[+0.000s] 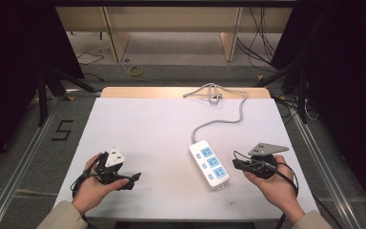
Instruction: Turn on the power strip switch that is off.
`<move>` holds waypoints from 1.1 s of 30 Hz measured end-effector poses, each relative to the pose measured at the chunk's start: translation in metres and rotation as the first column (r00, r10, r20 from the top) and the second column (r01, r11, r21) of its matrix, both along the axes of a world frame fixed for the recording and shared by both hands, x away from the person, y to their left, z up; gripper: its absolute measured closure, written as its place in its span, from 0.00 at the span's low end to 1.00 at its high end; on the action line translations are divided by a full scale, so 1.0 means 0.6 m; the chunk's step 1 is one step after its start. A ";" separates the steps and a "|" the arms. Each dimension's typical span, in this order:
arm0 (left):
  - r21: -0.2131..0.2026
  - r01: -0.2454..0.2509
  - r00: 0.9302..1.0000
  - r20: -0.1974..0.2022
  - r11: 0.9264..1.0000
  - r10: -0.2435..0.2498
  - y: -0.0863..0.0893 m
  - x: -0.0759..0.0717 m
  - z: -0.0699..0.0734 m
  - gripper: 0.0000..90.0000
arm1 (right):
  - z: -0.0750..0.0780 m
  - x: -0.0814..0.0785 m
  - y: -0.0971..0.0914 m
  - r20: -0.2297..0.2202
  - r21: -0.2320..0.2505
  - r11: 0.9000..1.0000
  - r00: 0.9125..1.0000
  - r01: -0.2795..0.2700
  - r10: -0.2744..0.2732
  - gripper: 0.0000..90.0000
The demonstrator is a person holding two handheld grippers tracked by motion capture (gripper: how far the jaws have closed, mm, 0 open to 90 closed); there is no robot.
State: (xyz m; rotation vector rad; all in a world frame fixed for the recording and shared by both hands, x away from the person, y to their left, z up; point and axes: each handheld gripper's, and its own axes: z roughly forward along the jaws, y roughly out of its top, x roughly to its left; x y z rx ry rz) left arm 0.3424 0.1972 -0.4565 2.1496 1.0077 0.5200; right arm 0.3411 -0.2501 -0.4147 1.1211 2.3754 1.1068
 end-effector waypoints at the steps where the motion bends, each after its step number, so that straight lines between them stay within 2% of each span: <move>1: 0.000 0.000 1.000 0.000 1.000 0.000 0.000 0.000 0.000 0.11 | 0.001 0.001 0.002 0.000 0.001 1.000 1.000 -0.001 0.001 1.00; 33: -0.002 -0.001 1.000 0.002 1.000 0.001 -0.001 -0.001 0.001 0.12 | 0.005 0.014 0.026 -0.009 -0.004 1.000 1.000 -0.021 0.021 1.00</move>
